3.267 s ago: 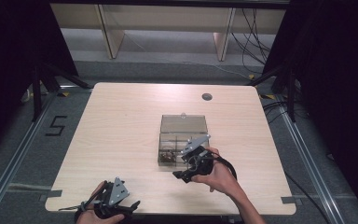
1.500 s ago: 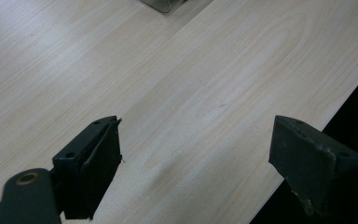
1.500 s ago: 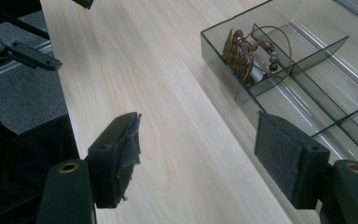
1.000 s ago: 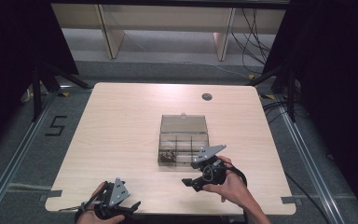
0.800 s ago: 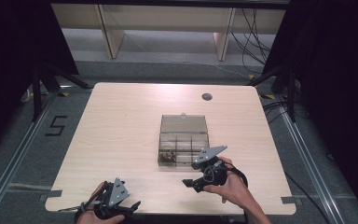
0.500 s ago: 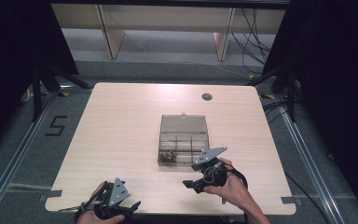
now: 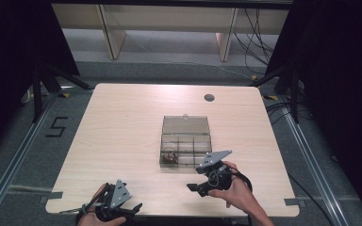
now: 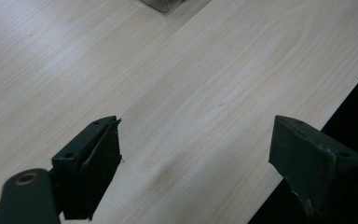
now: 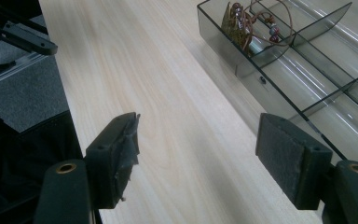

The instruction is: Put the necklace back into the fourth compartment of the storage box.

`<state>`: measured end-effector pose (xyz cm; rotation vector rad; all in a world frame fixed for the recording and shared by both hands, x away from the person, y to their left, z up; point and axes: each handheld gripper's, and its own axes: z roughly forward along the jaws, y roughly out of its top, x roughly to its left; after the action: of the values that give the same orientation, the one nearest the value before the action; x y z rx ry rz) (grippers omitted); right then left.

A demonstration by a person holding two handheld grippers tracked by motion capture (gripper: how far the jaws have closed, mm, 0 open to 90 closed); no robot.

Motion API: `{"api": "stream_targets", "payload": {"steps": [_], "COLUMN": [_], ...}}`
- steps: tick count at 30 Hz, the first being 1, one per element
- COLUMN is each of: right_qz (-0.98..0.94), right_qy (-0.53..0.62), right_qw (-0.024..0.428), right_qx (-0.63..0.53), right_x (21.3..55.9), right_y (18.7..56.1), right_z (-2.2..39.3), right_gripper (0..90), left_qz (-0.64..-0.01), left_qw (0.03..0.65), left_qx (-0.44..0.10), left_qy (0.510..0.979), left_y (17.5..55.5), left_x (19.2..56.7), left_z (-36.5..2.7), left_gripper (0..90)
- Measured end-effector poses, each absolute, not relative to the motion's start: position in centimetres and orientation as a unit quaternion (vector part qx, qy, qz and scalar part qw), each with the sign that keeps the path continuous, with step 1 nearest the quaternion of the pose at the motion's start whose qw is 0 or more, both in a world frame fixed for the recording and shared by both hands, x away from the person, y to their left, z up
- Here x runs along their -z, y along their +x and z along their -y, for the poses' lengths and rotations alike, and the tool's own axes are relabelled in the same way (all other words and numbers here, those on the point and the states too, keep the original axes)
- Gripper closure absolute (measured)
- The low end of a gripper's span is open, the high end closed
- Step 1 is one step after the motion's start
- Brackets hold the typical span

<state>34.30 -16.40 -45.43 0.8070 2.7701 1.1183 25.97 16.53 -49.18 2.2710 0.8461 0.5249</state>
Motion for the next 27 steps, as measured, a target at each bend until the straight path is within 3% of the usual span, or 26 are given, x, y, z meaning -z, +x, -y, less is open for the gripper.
{"api": "stream_targets", "payload": {"steps": [27], "right_qz": [-0.882], "right_qy": [0.282], "right_qw": [0.026], "right_qx": [-0.377], "right_x": [46.8], "right_y": [33.6], "right_z": [18.6], "right_gripper": [27.7], "left_qz": [-0.317], "left_qw": [0.324], "left_qx": [-0.203], "left_qy": [0.868], "left_y": [26.0], "left_x": [49.1], "left_z": [-16.5], "left_gripper": [15.9]}}
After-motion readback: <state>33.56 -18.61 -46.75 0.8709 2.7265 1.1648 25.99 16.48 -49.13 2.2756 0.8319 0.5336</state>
